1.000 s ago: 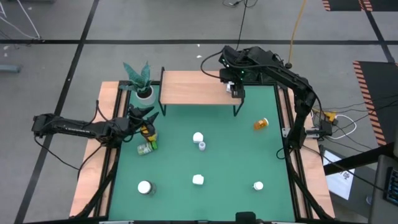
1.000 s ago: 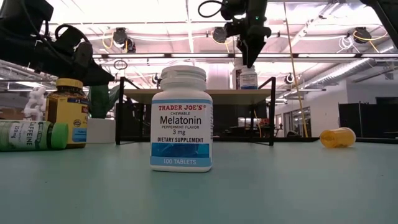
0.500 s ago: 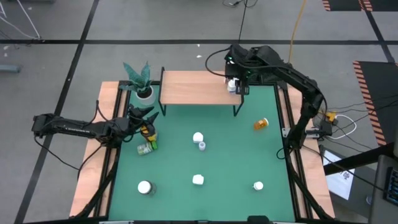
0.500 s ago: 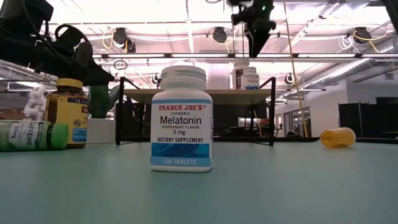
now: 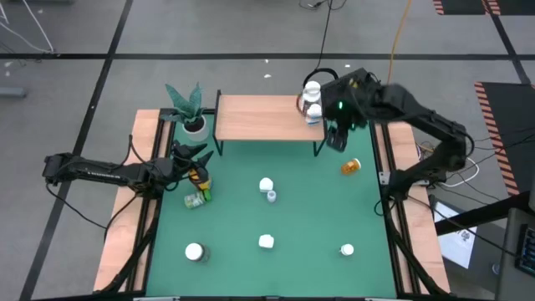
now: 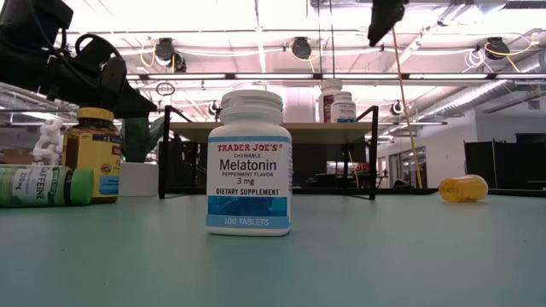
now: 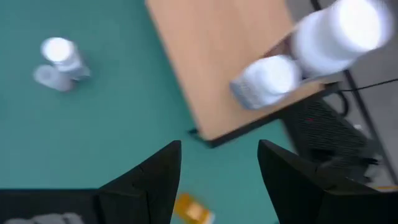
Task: Pick and place medicine bottles onto shelf by color
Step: Put the yellow medicine bottle on the shelf
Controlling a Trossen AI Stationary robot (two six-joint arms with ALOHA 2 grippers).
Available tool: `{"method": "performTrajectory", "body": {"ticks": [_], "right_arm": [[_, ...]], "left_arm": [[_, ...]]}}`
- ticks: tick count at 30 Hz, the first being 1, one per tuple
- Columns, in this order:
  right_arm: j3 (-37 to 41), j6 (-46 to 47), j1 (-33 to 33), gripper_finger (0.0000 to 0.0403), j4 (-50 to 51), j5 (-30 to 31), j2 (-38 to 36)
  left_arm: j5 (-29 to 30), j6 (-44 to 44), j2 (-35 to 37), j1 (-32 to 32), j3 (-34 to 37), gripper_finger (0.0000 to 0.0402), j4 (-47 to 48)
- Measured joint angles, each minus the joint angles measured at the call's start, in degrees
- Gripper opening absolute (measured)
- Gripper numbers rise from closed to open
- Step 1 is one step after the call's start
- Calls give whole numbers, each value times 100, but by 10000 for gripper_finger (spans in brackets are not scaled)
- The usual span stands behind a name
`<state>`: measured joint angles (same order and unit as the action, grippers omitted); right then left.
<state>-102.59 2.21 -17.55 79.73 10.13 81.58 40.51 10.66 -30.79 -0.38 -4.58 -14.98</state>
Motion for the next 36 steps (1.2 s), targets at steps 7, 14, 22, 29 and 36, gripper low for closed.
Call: {"method": "performTrajectory", "body": {"ticks": [7, 14, 22, 29, 36], "right_arm": [[2144, 859, 1033, 208, -1068, -754, -687], [3207, 1184, 1855, 208, -3472, -1518, -676], [3867, -240, 2158, 208, -4983, -2083, -691], [5105, 500, 2180, 208, -6451, -2081, -686], [6362, 618, 2331, 208, -8551, -2073, -684]], "left_arm": [[-346, 318, 2, -91, -8, 184, 65], [-430, 612, 7, -291, -24, 184, 239], [-471, -504, 0, -1083, -687, 184, 559], [-260, 20, -273, -1557, -2249, 184, 3346], [-155, 1591, -758, -1665, -2850, 184, 5823]]}}
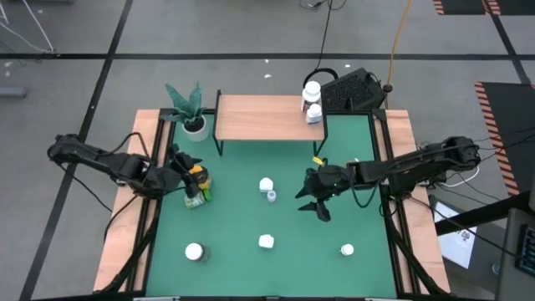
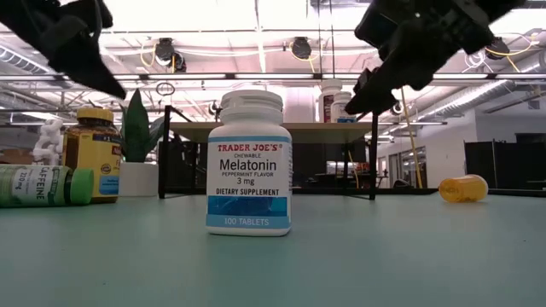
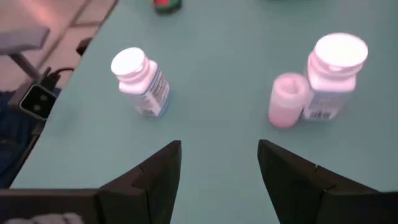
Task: Pick and place medicine bottles onto shelf by color
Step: Put the yellow medicine bottle on the shelf
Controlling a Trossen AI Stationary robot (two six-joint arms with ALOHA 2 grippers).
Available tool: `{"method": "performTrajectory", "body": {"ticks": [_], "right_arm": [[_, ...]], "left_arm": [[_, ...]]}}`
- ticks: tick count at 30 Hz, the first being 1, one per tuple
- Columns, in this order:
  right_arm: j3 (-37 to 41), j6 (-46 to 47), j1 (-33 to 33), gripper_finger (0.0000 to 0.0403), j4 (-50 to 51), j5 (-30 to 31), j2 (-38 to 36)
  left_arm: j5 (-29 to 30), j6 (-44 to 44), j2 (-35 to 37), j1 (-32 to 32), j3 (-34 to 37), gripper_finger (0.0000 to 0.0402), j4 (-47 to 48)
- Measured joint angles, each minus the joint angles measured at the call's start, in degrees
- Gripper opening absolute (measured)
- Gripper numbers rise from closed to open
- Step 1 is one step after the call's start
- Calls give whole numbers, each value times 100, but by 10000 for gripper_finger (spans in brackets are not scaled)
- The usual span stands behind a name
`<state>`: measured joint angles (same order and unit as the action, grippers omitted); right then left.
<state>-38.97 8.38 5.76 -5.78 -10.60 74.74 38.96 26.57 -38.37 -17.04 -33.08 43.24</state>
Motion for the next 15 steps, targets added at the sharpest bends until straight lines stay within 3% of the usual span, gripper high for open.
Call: {"method": "performTrajectory", "body": {"ticks": [7, 11, 15], "right_arm": [[853, 128, -2, 208, -2206, -1, -2], [1028, 124, -2, 208, -2444, 1, -2], [1035, 116, -2, 208, -2446, 1, -2]], "left_arm": [[7, 429, 79, 60, -46, 185, 434], [-127, 900, 91, 150, -46, 193, 345], [-282, 1255, 87, 216, -14, 234, 381]]}}
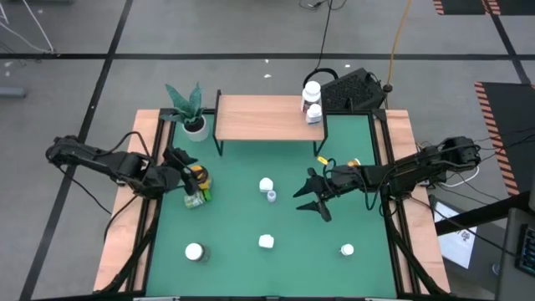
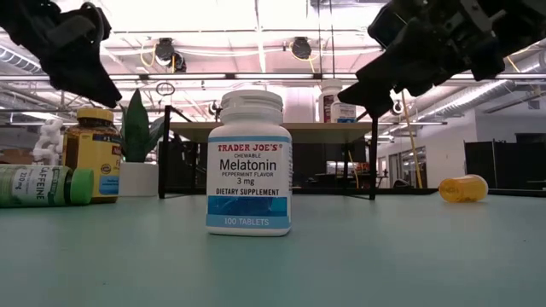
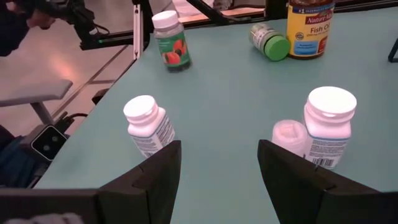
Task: Pick and place medicine bottles onto shelf by color
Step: Put the yellow medicine bottle on the shelf
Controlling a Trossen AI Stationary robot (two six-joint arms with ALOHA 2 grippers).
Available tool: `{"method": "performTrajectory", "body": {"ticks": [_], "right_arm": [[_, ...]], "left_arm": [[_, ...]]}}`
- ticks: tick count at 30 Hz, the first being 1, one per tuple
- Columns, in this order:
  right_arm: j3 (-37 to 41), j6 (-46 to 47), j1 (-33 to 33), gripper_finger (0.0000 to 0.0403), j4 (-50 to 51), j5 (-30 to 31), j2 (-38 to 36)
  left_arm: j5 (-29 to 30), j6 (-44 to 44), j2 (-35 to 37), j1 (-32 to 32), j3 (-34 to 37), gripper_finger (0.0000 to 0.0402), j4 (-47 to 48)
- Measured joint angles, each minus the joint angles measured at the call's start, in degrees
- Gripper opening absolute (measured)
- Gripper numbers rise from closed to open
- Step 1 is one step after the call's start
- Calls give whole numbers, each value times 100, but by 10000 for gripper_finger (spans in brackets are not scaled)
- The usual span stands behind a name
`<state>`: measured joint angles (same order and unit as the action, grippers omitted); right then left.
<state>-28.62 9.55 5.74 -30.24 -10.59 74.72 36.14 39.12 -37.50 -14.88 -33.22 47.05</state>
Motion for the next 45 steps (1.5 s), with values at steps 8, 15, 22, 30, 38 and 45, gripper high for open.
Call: {"method": "performTrajectory", "body": {"ticks": [8, 15, 22, 30, 38, 45], "right_arm": [[0, -128, 0, 208, 2, 1, 0], [0, -271, 0, 208, 7, 2, 0], [0, -293, 0, 208, 7, 2, 0], [0, -339, -4, 208, 7, 4, 0], [0, -438, -4, 208, 4, 28, 0], [0, -751, -2, 208, -515, 31, 2]], "left_arm": [[-261, 44, 0, 108, 9, 336, 163], [-562, 338, -353, 103, 11, 351, 472], [-453, 578, -1005, 99, 1, 351, 528], [-393, -131, -1371, 99, 2, 262, 24], [-405, -640, -1377, 101, 7, 211, -385], [-703, -937, -1393, 90, -432, 224, -514]]}}
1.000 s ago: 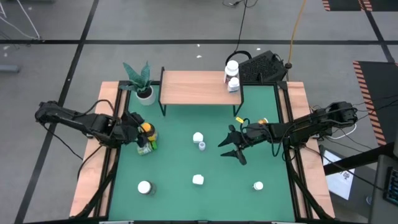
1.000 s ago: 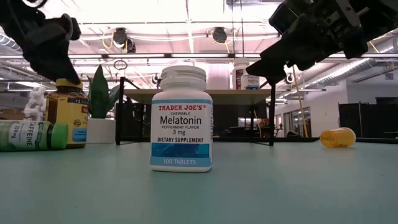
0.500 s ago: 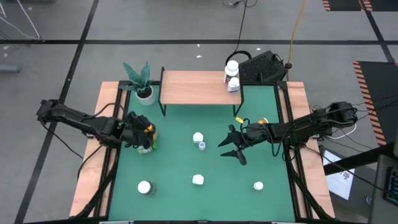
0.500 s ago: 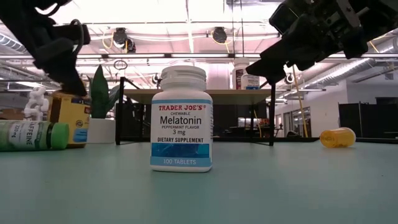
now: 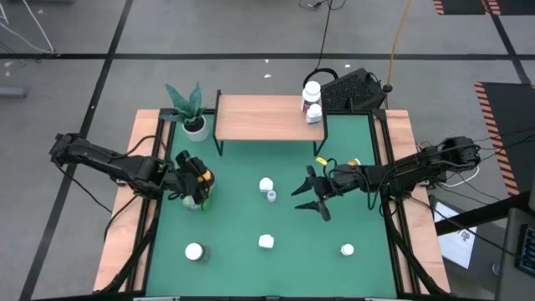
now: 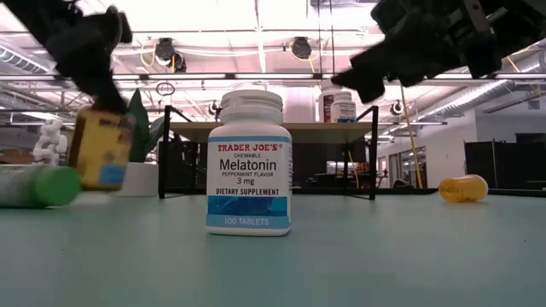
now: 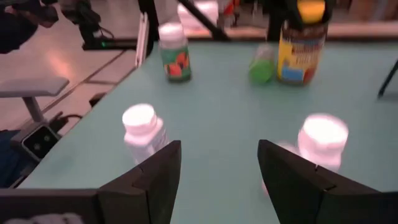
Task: Pick and place medicine bottles onto shelf by color
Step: Put the yellow medicine bottle on the shelf
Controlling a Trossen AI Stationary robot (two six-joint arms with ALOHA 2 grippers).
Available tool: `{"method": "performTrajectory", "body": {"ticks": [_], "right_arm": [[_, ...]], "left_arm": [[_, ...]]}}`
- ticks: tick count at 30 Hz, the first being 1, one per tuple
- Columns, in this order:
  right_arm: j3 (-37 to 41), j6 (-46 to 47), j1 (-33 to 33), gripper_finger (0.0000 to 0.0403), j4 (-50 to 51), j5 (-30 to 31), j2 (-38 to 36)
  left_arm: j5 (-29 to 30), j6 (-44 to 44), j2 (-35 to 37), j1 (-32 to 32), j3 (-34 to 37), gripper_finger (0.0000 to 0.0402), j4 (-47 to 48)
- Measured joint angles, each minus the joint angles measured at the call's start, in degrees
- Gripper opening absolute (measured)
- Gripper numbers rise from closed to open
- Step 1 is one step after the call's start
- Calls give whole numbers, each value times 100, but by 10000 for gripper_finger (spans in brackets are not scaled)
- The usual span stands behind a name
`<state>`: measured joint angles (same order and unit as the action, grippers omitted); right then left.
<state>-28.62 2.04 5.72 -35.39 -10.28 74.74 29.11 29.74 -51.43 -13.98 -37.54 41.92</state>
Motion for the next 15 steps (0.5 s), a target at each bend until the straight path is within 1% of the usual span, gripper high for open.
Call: {"method": "performTrajectory", "body": {"ticks": [2, 4, 6, 8, 10, 13, 15], "right_arm": [[-2, -266, 0, 208, -376, -1, 39], [-2, -349, 0, 208, -751, 0, 109], [-2, -362, 0, 208, -1260, 22, 276], [-4, -365, 0, 212, -1688, 104, 480], [-4, -271, 0, 224, -2098, 185, 744], [-3, -68, -25, 256, -2470, 454, 1093], [-7, 52, -68, 282, -2680, 646, 1275]], "left_arm": [[11, -191, 3, -21, -210, 230, -113], [5, -555, 3, -54, -353, 226, -385], [6, -1016, 4, -95, -436, 214, -912], [-66, -1586, 4, -119, -446, 212, -1536], [-366, -2158, -77, -114, -433, 212, -2226], [-884, -2954, -355, -119, -424, 213, -3192], [-1193, -3450, -655, -119, -424, 225, -3831]]}}
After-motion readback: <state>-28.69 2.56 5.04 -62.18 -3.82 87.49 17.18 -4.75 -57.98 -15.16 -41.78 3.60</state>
